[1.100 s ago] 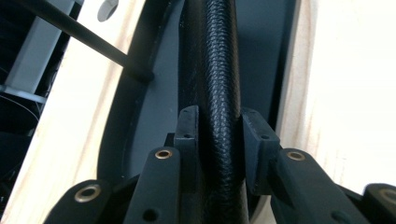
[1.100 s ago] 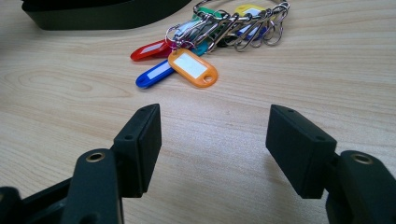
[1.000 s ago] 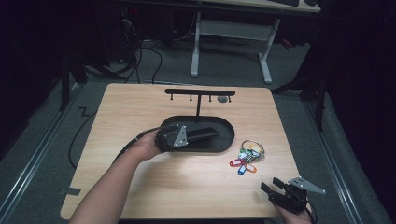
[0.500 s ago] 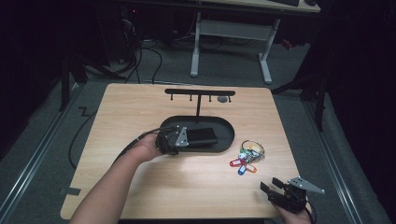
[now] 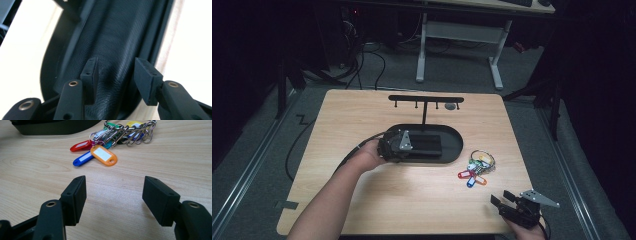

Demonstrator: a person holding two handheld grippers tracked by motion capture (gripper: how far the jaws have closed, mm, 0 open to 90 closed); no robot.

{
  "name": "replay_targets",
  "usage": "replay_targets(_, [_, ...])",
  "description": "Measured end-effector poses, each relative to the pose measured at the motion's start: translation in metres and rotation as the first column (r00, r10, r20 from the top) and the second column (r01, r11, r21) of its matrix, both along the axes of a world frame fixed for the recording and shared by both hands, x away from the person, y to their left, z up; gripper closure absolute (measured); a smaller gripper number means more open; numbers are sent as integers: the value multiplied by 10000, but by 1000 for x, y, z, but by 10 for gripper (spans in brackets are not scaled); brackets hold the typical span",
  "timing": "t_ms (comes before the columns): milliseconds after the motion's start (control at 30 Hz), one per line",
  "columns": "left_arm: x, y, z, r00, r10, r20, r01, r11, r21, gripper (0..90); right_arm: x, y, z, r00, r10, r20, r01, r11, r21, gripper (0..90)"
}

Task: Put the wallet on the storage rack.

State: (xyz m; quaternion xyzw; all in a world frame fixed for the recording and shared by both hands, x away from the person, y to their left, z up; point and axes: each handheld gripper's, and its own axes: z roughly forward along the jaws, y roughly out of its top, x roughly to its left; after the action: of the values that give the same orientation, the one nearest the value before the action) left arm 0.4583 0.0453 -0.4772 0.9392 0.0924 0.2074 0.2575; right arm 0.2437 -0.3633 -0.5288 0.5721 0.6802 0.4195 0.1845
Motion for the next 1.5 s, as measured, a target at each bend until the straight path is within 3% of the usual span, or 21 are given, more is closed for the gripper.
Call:
replay_targets(100, [0, 2, 5, 10000, 23, 18, -22, 9998, -213, 559, 0, 0, 0, 10000, -23, -4, 23, 10000, 35, 365])
replay_targets(367, [-11, 2, 12, 10000, -1, 97, 3, 9999, -124, 535, 0, 0, 1, 10000, -30, 71, 30, 10000, 54, 365])
replay_targets(467, [-20, 5, 16, 10000, 31, 60, -28, 9988, -488, 533, 0, -1, 2, 9999, -14, 121, 14, 10000, 13, 365])
replay_targets(567, [-26, 6, 17, 10000, 49, 33, -48, 9989, -463, 524, 0, -1, 2, 9999, -17, 126, 17, 10000, -2, 365])
replay_targets(800, [-49, 19, 10, 9996, 242, 120, -228, 9941, -1061, 525, 0, 2, 3, 9998, 77, 167, -76, 10000, -28, 365])
replay_targets(933, [-61, 31, 4, 9981, 619, -78, -623, 9843, -1650, 529, 0, 3, 4, 9998, 114, 165, -114, 9999, -29, 368])
replay_targets(967, [-70, 37, 3, 9971, 760, -66, -758, 9773, -1980, 529, 0, 3, 4, 9998, 109, 162, -108, 9999, -23, 368])
replay_targets(1067, [-79, 42, 1, 9957, 925, -78, -919, 9706, -2223, 530, 0, 3, 4, 9999, 74, 146, -74, 10000, 11, 369])
replay_targets(1233, [-94, 57, -8, 9910, 1283, -377, -1338, 9489, -2859, 531, 0, 4, 4, 9999, 86, 140, -86, 10000, -34, 370])
replay_targets(1333, [-109, 70, -13, 9867, 1539, -523, -1626, 9297, -3306, 529, 0, 4, 4, 9999, 85, 146, -85, 10000, -51, 371])
replay_targets(1367, [-109, 70, -13, 9867, 1539, -523, -1626, 9297, -3306, 528, 0, 4, 4, 9999, 85, 146, -85, 10000, -51, 371])
replay_targets(1500, [-124, 82, -16, 9811, 1785, -750, -1936, 9105, -3654, 512, 0, 4, 4, 9999, 71, 129, -70, 10000, -35, 371])
